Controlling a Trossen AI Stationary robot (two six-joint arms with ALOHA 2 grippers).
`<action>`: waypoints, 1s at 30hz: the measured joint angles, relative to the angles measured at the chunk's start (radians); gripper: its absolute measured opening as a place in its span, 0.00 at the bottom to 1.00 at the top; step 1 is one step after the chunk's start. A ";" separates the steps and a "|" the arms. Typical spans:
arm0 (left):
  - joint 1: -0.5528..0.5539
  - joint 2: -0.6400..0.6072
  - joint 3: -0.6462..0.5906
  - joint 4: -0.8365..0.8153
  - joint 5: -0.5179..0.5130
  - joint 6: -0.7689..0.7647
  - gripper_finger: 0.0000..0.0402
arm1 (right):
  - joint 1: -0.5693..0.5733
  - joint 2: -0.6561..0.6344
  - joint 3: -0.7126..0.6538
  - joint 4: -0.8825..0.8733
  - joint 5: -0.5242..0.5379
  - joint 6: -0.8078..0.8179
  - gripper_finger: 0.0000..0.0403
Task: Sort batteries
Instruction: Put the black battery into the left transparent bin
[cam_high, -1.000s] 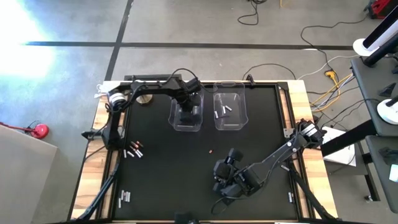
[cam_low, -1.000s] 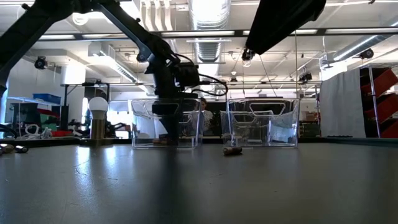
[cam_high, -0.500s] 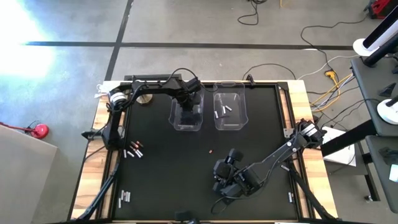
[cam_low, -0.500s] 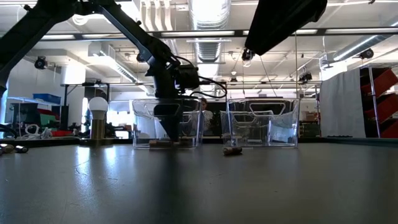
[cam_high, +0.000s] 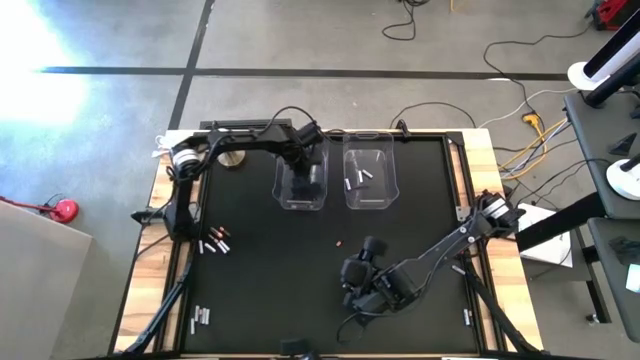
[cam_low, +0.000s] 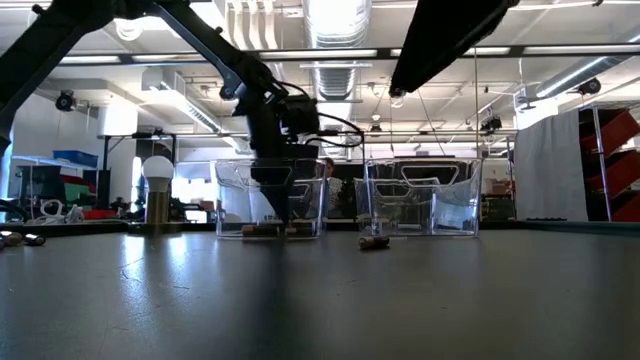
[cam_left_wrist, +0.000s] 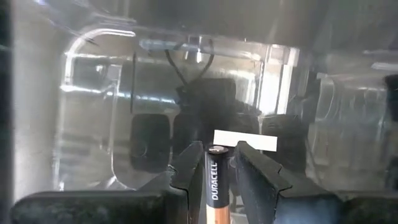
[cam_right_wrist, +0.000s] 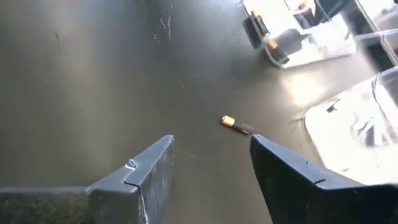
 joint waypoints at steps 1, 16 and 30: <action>0.000 -0.007 0.000 -0.001 0.000 -0.003 0.19 | -0.006 0.004 -0.002 0.002 -0.018 -0.029 0.51; -0.040 -0.493 -0.383 0.398 0.440 -0.102 0.19 | -0.169 0.013 -0.047 0.084 -0.284 -0.490 0.51; -0.098 -1.033 -0.992 1.086 0.439 -0.335 0.19 | -0.401 0.013 -0.084 0.288 -0.493 -0.938 0.51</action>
